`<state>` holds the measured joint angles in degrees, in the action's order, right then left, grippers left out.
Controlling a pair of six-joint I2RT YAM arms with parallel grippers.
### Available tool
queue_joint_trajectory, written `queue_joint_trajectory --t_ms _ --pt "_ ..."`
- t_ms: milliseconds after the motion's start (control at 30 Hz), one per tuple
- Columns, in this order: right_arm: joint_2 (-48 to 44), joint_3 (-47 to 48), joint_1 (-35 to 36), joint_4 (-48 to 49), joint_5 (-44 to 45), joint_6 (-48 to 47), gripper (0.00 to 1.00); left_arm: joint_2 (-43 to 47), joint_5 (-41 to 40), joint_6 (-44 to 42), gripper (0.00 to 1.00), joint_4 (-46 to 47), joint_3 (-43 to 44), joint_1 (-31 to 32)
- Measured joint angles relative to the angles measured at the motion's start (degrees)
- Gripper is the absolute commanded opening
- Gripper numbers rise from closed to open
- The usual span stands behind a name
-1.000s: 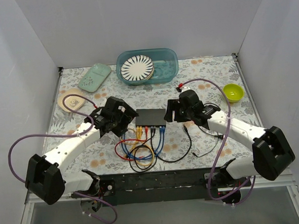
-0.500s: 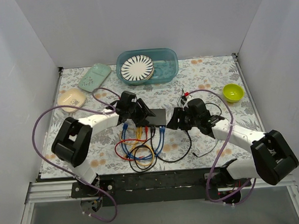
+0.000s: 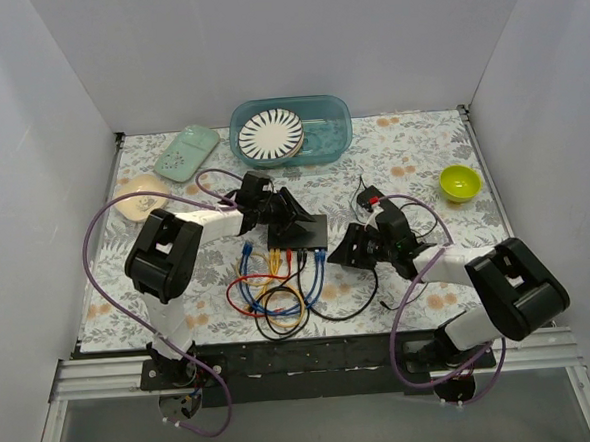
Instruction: Pull the plug from the switch port
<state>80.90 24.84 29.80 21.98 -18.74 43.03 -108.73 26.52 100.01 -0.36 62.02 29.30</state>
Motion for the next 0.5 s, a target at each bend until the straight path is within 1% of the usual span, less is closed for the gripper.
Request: queue_joint_trajectory --t_ms 67,267,400,500 --pt "2.6 0.1 -0.2 2.8 -0.6 1.3 0.57 -0.4 0.9 0.0 0.46 0.6 0.0 -0.5" --pt "10.4 2.4 -0.3 11.3 -1.3 6.4 0.52 -0.9 2.0 0.3 0.46 1.5 -0.1 -1.1" --pt "13.5 3.7 -0.3 14.6 -1.0 8.8 0.5 -1.0 2.5 0.5 0.45 2.4 -0.7 -1.3" --pt "14.8 3.9 -0.3 16.2 -0.9 10.5 0.46 -1.0 2.7 0.8 0.45 3.2 -1.1 -1.4"
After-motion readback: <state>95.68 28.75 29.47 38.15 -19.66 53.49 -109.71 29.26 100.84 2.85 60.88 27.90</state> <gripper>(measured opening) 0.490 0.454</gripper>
